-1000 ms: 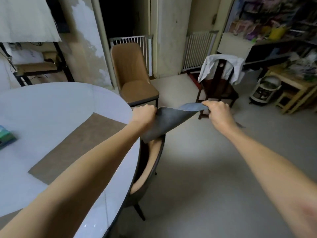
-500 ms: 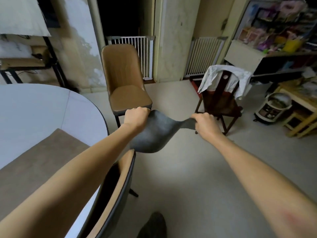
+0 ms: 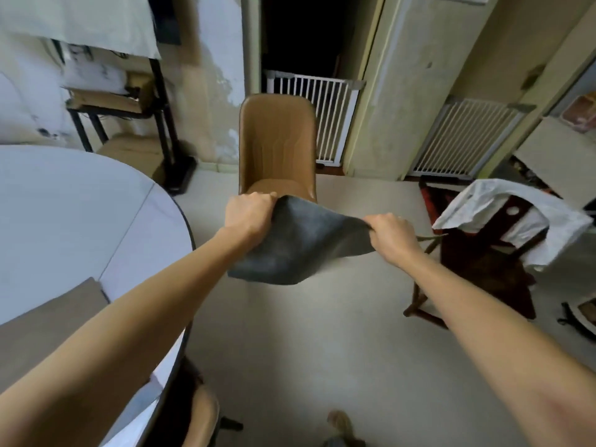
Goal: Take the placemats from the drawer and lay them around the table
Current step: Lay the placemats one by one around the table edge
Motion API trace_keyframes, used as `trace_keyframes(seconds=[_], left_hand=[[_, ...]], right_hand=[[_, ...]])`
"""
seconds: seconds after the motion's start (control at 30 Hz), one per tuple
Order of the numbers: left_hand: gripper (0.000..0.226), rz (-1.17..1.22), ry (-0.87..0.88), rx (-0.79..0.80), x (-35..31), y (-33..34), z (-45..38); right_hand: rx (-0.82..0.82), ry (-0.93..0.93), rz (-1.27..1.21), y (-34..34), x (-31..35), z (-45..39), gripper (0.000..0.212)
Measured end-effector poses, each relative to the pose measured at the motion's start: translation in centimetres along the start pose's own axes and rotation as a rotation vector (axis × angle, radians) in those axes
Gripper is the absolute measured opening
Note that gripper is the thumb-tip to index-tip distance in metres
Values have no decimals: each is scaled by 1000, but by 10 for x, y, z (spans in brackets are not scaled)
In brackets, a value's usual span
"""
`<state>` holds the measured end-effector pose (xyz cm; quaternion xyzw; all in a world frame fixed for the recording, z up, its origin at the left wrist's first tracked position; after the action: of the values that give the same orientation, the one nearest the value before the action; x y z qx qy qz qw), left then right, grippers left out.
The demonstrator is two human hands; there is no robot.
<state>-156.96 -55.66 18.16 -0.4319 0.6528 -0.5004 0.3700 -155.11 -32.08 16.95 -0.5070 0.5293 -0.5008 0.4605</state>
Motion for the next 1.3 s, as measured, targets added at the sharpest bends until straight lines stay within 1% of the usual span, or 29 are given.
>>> trace_keyframes(seconds=[0.07, 0.13, 0.23, 0.33, 0.43, 0.5, 0.6, 0.73, 0.8, 0.87, 0.93, 1.0, 1.13, 1.23, 1.3], left_hand=[[27, 24, -94, -47, 27, 1, -19], [28, -18, -171, -62, 55, 5, -40], [32, -92, -337, -75, 105, 4, -64], [31, -127, -502, -44, 151, -4, -69], [27, -215, -684, 9, 199, -11, -59], [26, -249, -800, 58, 227, -13, -44], [23, -204, -983, 105, 269, -4, -16], [15, -124, -1097, 151, 325, 8, 15], [27, -80, -1139, 164, 360, 9, 23], [40, -54, -1207, 180, 394, 6, 31], [42, -55, -1258, 162, 428, -1, 39], [36, -77, -1317, 112, 459, -14, 49], [29, -219, -1424, 91, 500, -36, 66], [19, -268, -1526, 53, 528, -45, 80], [15, -279, -1592, 76, 546, -46, 86]], right_hand=[[-16, -62, -10, 10, 18, -54, 27], [-20, -140, -34, 19, 43, -108, 29], [-4, -329, -76, 26, 96, -180, 29], [51, -553, -95, 25, 158, -234, 30], [54, -745, -89, 23, 229, -275, 32], [22, -868, -117, 21, 277, -287, 30], [-22, -995, -167, 27, 352, -299, 30], [-22, -1116, -245, 38, 461, -314, 24], [6, -1183, -295, 36, 513, -318, 29], [16, -1270, -287, 33, 560, -318, 27], [24, -1342, -268, 31, 603, -323, 22], [45, -1398, -252, 29, 643, -329, 21], [-55, -1569, -128, 25, 713, -326, 22], [-84, -1672, -148, 27, 773, -318, 21], [-119, -1747, -162, 34, 816, -310, 22]])
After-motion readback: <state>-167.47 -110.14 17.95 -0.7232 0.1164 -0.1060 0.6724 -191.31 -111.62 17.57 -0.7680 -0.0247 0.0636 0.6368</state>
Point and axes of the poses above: each hand's wrist, its own z-axis away from the middle knuckle, its own y-axis out of the palm, x = y × z, the point moved 8 cm from there along -z, towards the middle knuckle, and after that the axes turned 9 degrees about y, right-handed, at the moved point
